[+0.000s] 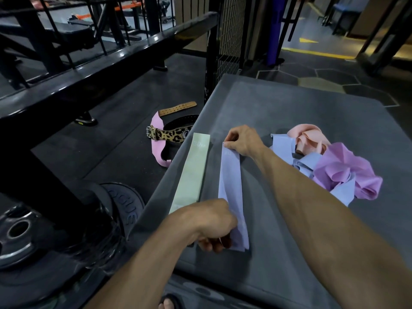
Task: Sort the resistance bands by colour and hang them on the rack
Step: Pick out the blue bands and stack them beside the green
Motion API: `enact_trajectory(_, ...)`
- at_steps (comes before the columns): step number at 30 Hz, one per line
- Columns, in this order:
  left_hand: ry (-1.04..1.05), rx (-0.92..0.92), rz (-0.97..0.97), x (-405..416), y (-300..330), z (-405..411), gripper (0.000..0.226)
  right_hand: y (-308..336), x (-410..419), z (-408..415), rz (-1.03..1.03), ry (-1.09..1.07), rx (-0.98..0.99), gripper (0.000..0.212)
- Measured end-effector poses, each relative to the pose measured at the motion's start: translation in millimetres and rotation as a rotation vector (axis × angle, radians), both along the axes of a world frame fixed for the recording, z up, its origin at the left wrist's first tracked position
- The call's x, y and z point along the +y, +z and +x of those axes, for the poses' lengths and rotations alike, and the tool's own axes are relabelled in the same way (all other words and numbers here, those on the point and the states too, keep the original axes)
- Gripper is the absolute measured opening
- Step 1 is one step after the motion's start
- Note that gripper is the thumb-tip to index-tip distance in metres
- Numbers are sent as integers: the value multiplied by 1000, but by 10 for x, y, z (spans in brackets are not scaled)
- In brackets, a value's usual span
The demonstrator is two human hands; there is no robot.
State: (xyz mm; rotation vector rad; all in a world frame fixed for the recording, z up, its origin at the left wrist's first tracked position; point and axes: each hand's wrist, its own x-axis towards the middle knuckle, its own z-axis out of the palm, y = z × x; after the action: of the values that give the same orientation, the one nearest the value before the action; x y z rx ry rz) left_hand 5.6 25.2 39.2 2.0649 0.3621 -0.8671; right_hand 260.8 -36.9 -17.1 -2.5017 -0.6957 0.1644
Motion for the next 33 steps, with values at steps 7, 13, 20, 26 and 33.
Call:
enact_trajectory(7, -73, -39, 267, 39, 23, -50, 42, -2, 7, -8, -7, -8, -3, 4)
enact_trajectory(13, -147, -116, 523, 37, 209, -72, 53, -14, 5, -19, 0, -16, -11, 4)
enact_trajectory(20, 37, -365, 784, -37, 166, 200, 43, -37, -8, -35, 20, -24, -13, 4)
enact_trajectory(26, 31, -316, 787, -327, -75, 425, 73, -25, -15, -13, 16, -33, 12, 6)
enact_trajectory(33, 22, -345, 813, -436, -179, 493, 59, -8, -37, -3, 31, -28, 29, 10)
